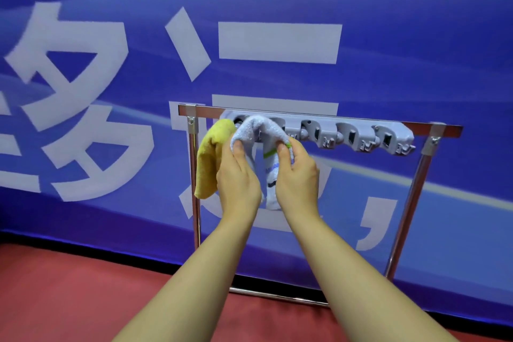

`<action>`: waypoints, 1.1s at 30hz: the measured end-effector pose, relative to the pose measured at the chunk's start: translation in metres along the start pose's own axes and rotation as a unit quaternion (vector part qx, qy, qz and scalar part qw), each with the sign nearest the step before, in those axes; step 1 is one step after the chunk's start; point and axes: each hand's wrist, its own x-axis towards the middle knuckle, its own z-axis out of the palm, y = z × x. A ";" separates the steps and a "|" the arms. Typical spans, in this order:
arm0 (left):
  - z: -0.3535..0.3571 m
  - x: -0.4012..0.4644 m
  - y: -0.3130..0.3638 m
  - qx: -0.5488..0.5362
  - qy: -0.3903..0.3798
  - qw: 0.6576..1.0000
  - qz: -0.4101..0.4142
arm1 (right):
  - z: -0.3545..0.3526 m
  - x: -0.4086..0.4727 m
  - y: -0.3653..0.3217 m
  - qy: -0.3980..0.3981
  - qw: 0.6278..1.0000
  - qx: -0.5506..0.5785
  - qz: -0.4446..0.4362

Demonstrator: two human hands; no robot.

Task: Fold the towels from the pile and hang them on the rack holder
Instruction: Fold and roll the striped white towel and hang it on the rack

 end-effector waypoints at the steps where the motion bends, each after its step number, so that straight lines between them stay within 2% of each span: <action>1: -0.001 0.004 0.001 0.002 0.001 1.000 0.003 | 0.003 0.004 0.000 -0.001 1.000 -0.005 -0.001; 7: 0.002 0.018 -0.007 0.036 -0.009 0.999 0.004 | 0.011 0.015 0.010 -0.006 1.000 -0.028 -0.005; 10: -0.001 0.019 -0.011 0.040 0.010 0.999 -0.001 | 0.010 0.014 0.016 0.003 1.000 -0.026 0.002; 14: -0.009 0.028 0.005 0.054 0.017 0.997 0.048 | 0.007 0.026 0.004 0.017 1.000 -0.006 -0.001; 19: -0.007 0.041 0.024 0.068 0.017 0.995 0.068 | 0.010 0.043 -0.013 0.008 0.999 -0.007 -0.030; 23: -0.002 0.033 0.012 0.099 0.007 0.993 0.068 | 0.012 0.036 0.003 -0.013 0.999 -0.032 -0.014; 28: 0.003 0.026 -0.037 0.070 -0.056 0.996 0.008 | 0.009 0.015 0.027 -0.041 0.997 -0.059 0.013; 33: 0.001 0.021 -0.045 -0.086 -0.172 0.978 -0.078 | 0.013 0.002 0.048 -0.118 0.990 -0.070 0.015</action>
